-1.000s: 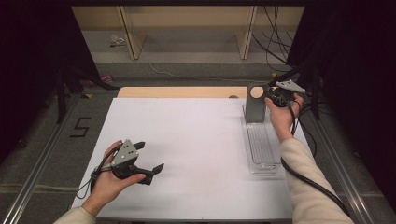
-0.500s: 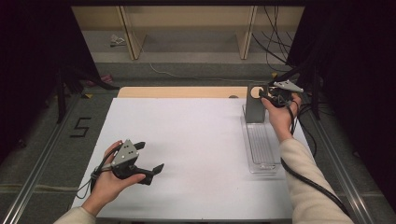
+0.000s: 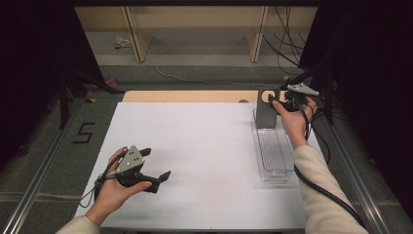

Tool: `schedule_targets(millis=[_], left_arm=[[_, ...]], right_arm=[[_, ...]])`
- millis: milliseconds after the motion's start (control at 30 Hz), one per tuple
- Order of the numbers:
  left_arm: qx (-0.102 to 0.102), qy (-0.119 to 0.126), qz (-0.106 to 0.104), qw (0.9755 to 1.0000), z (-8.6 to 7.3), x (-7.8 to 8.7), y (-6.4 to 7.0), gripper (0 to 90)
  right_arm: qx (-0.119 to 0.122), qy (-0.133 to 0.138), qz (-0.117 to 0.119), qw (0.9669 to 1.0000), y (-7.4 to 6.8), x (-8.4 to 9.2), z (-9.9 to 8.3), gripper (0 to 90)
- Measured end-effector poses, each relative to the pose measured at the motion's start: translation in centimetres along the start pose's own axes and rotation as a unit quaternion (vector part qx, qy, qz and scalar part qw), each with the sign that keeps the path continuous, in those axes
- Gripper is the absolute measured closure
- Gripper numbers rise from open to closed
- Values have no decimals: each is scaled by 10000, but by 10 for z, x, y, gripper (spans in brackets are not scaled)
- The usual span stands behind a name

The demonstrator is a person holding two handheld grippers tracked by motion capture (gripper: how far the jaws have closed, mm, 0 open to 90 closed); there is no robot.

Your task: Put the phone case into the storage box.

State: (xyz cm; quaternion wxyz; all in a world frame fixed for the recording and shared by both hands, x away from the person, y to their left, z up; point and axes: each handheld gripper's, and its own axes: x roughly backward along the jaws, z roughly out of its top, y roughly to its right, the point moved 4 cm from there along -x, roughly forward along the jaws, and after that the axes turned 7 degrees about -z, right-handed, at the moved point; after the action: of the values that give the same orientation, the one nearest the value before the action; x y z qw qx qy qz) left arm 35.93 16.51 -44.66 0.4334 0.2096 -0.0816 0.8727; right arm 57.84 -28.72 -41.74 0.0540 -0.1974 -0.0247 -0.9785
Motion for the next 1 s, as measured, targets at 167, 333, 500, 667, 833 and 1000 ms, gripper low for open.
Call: schedule_targets(millis=[167, 333, 500, 667, 833, 1000], left_arm=[[-9, -16, 5, 10000, 0, 0, 0, 0], [-9, -19, 4, 10000, 0, 0, 0, 0], [-3, -14, 5, 10000, 0, 0, 0, 0], [-2, -23, 6, 10000, -1, 0, 0, 0], [1, -22, 7, 10000, -1, 0, -1, 0], [5, -22, 12, 10000, -1, -1, -1, 0]], right_arm=[[1, -25, 58, 10000, -2, 3, 0, 285], [13, -48, 83, 10000, -1, 10, -1, 277], [-11, -97, 103, 9999, 1, 16, -4, 269], [-53, -147, 86, 9998, 3, 20, -7, 253], [-49, -153, 82, 9998, 3, 24, -8, 244], [19, -143, 100, 9998, 0, 29, -9, 232]])
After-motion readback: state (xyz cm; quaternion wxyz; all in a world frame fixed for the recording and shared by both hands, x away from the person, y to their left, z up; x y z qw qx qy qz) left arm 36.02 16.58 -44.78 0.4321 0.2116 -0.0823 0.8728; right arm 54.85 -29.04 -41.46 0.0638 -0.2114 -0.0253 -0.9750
